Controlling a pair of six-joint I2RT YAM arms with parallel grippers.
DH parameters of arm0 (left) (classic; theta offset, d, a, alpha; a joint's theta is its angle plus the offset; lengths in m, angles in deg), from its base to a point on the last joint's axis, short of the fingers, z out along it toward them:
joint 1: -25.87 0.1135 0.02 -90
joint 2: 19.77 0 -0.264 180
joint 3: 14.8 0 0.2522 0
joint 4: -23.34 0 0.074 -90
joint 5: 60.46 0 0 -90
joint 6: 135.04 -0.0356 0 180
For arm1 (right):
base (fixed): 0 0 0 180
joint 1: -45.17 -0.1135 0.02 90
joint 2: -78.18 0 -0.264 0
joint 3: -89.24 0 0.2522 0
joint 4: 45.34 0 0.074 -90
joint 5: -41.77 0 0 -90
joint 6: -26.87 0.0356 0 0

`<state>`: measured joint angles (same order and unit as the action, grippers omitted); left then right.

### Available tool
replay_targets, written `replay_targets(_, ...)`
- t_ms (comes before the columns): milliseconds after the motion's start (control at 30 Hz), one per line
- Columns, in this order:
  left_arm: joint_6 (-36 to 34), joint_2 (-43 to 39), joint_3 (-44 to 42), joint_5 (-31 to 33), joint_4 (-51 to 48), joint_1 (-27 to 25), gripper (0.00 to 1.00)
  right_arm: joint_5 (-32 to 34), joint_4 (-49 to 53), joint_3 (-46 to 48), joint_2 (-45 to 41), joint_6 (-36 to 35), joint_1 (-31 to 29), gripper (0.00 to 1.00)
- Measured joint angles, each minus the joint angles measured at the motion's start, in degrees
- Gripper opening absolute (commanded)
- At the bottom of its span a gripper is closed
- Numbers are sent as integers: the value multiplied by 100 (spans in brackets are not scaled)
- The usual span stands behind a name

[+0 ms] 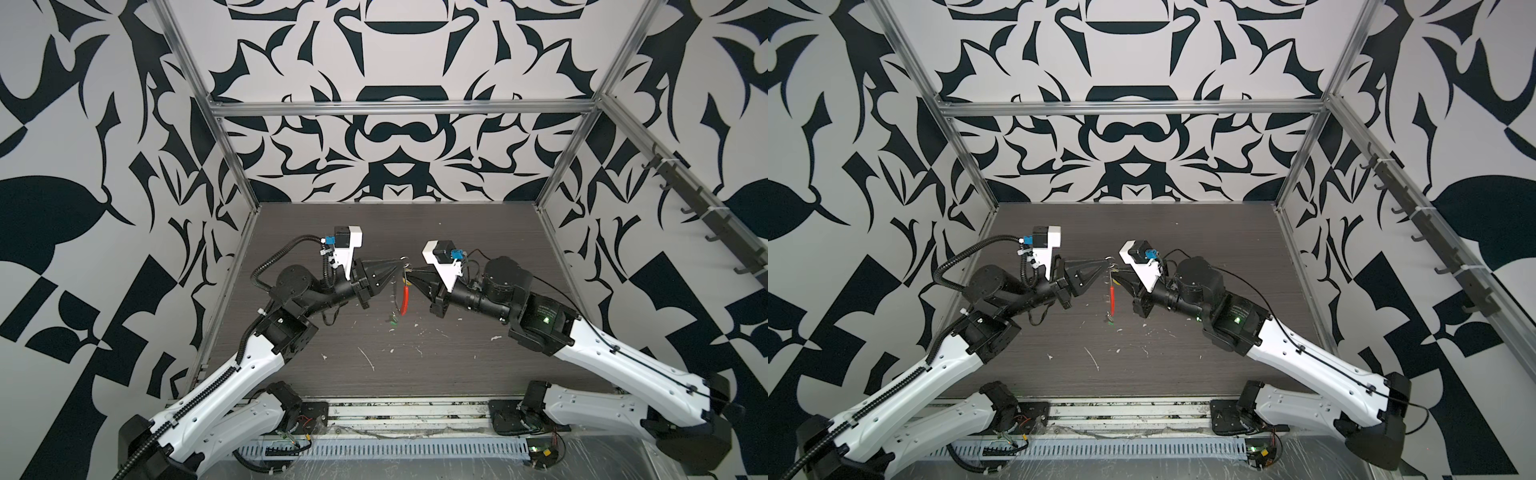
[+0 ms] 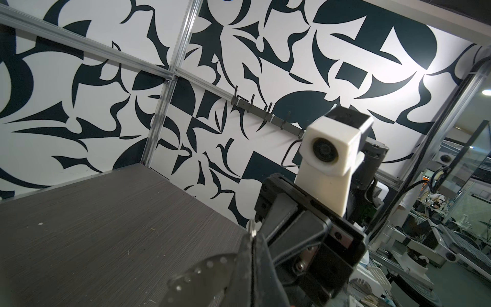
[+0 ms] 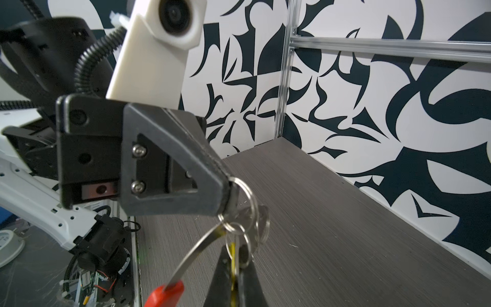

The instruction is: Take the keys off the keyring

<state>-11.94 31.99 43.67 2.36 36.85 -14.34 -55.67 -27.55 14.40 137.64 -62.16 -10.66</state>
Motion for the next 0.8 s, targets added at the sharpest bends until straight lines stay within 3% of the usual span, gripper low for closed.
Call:
replay_targets(700,299,177,-24,138,284,33,0,474,11,-166,251,-162,-197,0)
replay_targets(800,245,98,-24,98,192,24,0,463,70,-166,188,-149,-238,23)
